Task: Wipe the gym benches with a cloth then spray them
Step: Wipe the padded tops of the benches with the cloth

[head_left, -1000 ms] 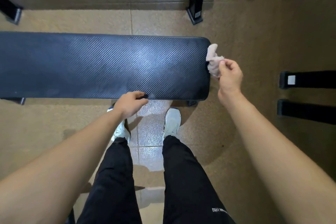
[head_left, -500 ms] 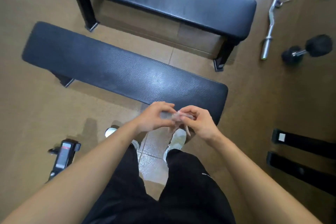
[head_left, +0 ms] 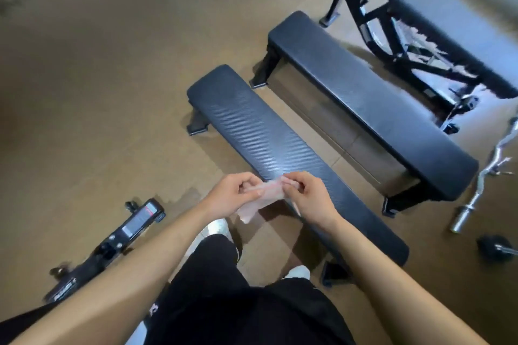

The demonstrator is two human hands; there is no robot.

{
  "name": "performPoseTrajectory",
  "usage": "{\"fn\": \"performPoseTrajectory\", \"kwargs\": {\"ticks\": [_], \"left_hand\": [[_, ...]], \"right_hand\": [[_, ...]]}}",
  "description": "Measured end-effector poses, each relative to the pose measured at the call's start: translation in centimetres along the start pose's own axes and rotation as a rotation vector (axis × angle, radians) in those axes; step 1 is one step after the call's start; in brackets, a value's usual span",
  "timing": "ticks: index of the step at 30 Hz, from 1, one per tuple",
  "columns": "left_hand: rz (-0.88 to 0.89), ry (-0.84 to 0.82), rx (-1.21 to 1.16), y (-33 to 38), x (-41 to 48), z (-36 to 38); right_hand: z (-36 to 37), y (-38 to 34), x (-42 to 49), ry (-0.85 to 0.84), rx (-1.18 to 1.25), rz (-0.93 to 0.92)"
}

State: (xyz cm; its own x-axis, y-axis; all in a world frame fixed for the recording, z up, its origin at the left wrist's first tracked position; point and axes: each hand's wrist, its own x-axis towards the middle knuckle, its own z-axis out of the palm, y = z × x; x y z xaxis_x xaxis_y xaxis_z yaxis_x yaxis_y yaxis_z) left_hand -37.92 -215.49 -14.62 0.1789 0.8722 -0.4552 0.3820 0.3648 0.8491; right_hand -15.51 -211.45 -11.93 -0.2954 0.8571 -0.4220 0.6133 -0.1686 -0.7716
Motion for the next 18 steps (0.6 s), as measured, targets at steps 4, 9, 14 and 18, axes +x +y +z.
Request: {"fn": "performPoseTrajectory", "kwargs": {"ticks": [4,9,14,18], "left_hand": [[-0.03,0.046,0.139,-3.0,-0.4,-9.5],[-0.094,0.277,0.003,-5.3,0.0,-18.9],[-0.199,0.513,-0.132,-5.8,1.9,-26.3],[-0.246,0.715,-0.41,-5.0,5.5,-31.8]], "right_hand": [[3.4,-8.1,6.6,0.031,0.001,-0.024],[6.9,-15.5,13.9,-0.008,0.115,-0.061],[9.7,-20.3,20.7,-0.054,0.131,-0.084],[12.0,-23.3,27.0,-0.09,0.111,-0.102]]}}
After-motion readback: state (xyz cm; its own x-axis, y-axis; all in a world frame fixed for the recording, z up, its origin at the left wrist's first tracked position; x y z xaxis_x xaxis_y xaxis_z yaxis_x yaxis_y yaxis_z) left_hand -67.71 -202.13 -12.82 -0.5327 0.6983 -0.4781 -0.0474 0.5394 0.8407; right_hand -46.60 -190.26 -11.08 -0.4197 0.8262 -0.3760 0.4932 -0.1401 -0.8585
